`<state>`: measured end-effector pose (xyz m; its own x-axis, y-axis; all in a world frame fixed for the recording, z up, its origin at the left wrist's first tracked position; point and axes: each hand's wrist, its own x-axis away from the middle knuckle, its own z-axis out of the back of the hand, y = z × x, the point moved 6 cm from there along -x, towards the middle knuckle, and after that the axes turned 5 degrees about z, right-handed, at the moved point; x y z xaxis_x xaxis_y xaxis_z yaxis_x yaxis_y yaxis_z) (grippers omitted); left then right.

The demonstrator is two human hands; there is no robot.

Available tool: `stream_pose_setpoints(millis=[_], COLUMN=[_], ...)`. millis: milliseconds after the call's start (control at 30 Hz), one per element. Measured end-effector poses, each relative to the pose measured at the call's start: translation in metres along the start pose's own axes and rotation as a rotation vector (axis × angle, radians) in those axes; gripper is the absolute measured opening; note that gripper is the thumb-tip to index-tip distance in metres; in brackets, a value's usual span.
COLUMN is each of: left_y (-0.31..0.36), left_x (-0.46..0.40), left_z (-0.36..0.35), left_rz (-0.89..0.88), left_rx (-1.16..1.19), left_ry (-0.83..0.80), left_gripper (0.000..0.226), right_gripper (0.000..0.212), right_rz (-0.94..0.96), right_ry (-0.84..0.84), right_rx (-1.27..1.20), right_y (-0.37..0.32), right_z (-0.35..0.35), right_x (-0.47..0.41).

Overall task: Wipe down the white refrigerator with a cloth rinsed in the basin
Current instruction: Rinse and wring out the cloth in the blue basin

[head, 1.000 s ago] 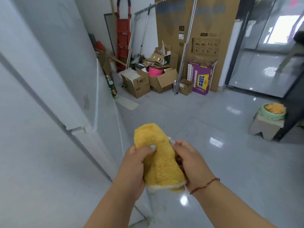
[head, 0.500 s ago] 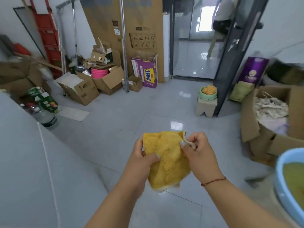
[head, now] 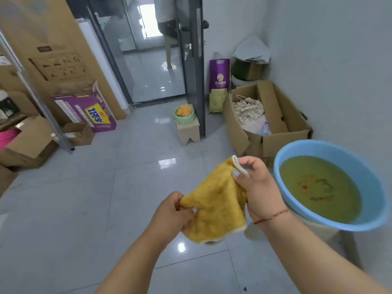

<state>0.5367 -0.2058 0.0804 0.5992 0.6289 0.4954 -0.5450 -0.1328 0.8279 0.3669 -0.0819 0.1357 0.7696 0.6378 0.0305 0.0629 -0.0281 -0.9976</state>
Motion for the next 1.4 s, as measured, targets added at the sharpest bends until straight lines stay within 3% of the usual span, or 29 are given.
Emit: stream_pose_setpoints(millis=[67, 133, 333, 433, 500, 633, 767, 833, 900, 1000, 1100, 1233, 1333, 1400], left_y=[0.012, 0.022, 0.050, 0.074, 0.090, 0.121, 0.153, 0.152, 0.140, 0.102, 0.068, 0.025, 0.010, 0.005], left_x=[-0.021, -0.040, -0.073, -0.098, -0.121, -0.180, -0.232, -0.265, -0.265, -0.280, -0.282, -0.298, -0.311, -0.318], left_z=[-0.008, -0.020, -0.098, -0.144, -0.180, -0.240, -0.321, -0.378, -0.393, -0.436, -0.469, -0.487, -0.491, -0.497], left_rz=[-0.129, -0.202, -0.058, -0.024, -0.064, -0.171, -0.279, -0.335, -0.392, -0.391, -0.355, -0.177, -0.074, 0.003], left_rx=[-0.181, -0.219, -0.171, -0.283, -0.358, -0.414, -0.461, -0.640, -0.883, -1.126, -1.364, -1.534, -1.527, -1.439], left_ry=[0.053, 0.024, -0.479, -0.609, -0.628, -0.451, -0.285, -0.293, -0.302, -0.451, -0.621, -0.666, -0.678, -0.698], left_gripper=[0.028, 0.034, 0.044, 0.055, 0.050, 0.024, 0.024, 0.027, 0.035, 0.047, 0.061, 0.070, 0.071, 0.072], right_gripper=[0.028, 0.028, 0.035, 0.037, 0.038, 0.036, 0.035, 0.039, 0.043, 0.055, 0.066, 0.076, 0.073, 0.072], right_rz=[-0.002, -0.008, -0.018, -0.076, -0.115, -0.251, -0.420, -0.542, -0.674, -0.778, -0.743, -0.704, -0.794, -0.873], right_ry=[0.064, 0.140, 0.453, 0.580, 0.640, 0.715, 0.596, 0.516, 0.327, 0.054, -0.208, -0.434, -0.441, -0.354], right_rx=[-0.016, -0.057, -0.065, 0.039, 0.093, 0.226, 0.478, 0.648, 0.917, 1.247, 1.411, 1.479, 1.381, 1.272], right_y=[0.002, 0.005, 0.018, 0.036, 0.054, 0.093, 0.146, 0.185, 0.205, 0.237, 0.264, 0.299, 0.318, 0.327], right_z=[0.020, 0.040, 0.143, 0.209, 0.257, 0.336, 0.402, 0.440, 0.437, 0.453, 0.454, 0.452, 0.459, 0.462], right_x=[-0.004, -0.006, -0.025, -0.037, -0.047, -0.067, -0.095, -0.114, -0.108, -0.117, -0.130, -0.141, -0.143, -0.146])
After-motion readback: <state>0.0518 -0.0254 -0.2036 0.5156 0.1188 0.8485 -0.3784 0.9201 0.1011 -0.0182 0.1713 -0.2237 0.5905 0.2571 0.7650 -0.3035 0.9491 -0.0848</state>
